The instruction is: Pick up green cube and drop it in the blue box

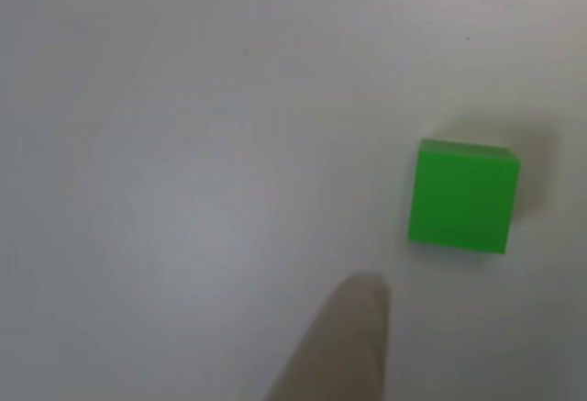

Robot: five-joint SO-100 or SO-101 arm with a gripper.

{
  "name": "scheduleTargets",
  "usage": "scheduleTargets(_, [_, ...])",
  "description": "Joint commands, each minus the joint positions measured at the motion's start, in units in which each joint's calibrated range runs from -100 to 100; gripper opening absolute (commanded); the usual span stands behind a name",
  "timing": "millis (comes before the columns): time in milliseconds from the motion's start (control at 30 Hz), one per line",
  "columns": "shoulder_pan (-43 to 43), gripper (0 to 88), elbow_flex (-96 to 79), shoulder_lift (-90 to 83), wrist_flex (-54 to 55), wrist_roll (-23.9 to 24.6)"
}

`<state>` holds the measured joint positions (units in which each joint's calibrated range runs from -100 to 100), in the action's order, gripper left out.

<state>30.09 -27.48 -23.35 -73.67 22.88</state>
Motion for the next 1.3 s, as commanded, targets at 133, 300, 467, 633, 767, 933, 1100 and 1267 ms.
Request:
scheduleTargets(133, [-0.53,32.2,1.83,0.15,-0.37,0.15])
scheduleTargets(300, [-0.53,32.0,2.10,4.58,-0.21,0.15])
scheduleTargets(467, [-0.53,32.0,2.28,7.76,0.45,0.15])
scheduleTargets(633, [-0.53,32.0,2.28,11.52,0.53,0.15])
scheduleTargets(767, [-0.82,32.0,2.37,13.94,0.62,0.15])
scheduleTargets(933, [-1.62,31.8,2.37,15.87,0.62,0.15])
scheduleTargets(1100, [-1.62,31.4,2.28,16.79,0.70,0.15])
scheduleTargets(1267, [-1.40,31.3,1.83,16.87,4.57,0.15])
